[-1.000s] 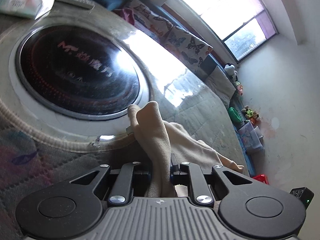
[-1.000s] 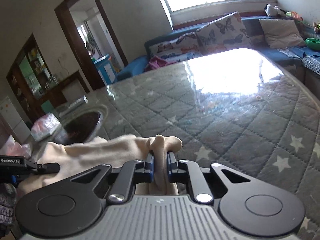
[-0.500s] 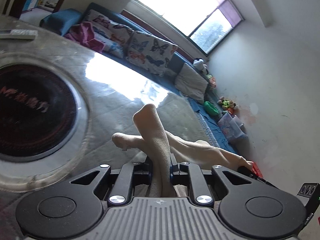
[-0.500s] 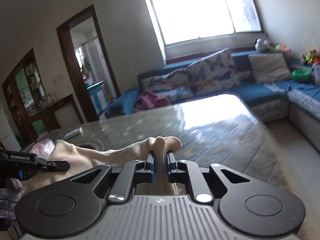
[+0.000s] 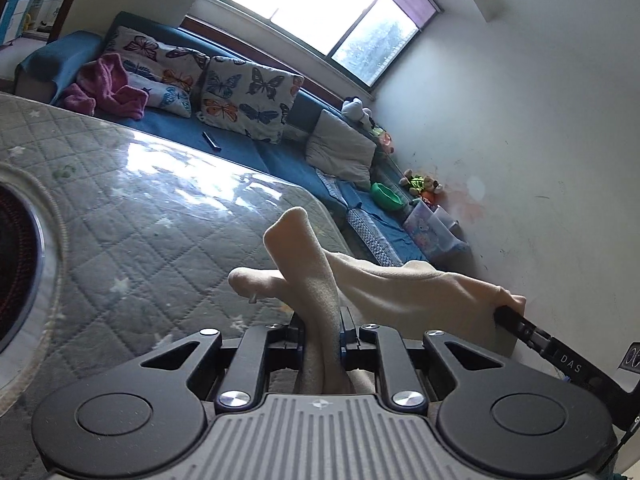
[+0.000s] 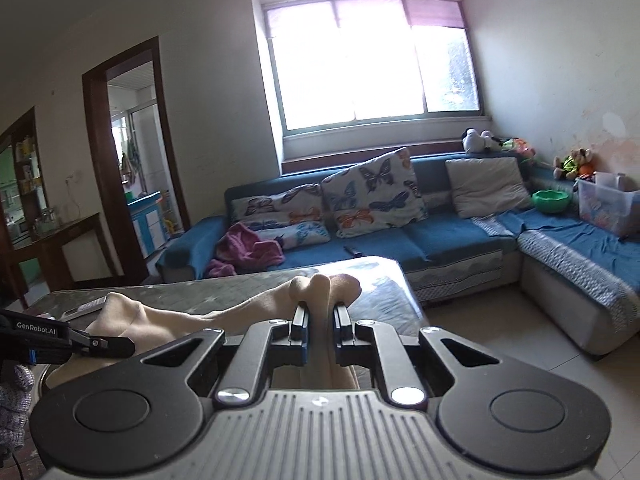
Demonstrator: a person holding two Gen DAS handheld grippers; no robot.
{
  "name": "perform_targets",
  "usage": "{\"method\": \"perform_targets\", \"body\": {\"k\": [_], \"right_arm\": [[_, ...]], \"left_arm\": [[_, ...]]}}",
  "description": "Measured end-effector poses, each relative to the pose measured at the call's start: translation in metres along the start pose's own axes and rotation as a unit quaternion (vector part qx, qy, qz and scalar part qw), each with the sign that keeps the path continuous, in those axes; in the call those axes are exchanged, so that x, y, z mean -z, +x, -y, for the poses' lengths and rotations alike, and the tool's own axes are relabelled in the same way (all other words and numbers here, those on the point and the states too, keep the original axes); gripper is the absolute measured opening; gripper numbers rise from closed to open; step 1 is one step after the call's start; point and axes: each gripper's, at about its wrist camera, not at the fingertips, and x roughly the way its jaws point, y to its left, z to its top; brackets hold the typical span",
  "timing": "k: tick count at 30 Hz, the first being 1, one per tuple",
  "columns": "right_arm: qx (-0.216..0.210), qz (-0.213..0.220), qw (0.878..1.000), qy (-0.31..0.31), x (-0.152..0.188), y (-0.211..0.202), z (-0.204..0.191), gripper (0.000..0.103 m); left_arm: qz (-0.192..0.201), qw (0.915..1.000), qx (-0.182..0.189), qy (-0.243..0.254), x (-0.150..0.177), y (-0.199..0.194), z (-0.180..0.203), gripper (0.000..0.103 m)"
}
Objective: Fold clothes
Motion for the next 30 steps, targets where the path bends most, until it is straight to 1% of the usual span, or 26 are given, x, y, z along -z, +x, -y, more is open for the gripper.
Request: {"method": "perform_targets", "body": {"k": [3, 7, 16, 30], "right_arm": [[0.008, 0.003, 1.000, 0.000, -0.006, -0.001, 0.008, 0.010], [0.012, -0.004, 1.000, 0.003, -0.003, 0.004, 0.018, 0.010], [0.018, -0.029, 0.999, 0.011, 0.012, 0.018, 0.032, 0.010], [0.031, -0.072, 0.996, 0.031, 0.042, 0.039, 0.047, 0.010]], "left_arm": [[-0.007, 1.0000, -0.002, 0.000, 0.000, 0.009, 0.003, 0.016], [-0.016, 0.9998, -0.013, 0.006, 0.000, 0.021, 0.009, 0.016], [-0.039, 0.9986, -0.032, 0.015, 0.004, 0.040, 0.011, 0.016], [-0.085, 0.9950, -0.049, 0.017, 0.024, 0.063, 0.009, 0.016]]}}
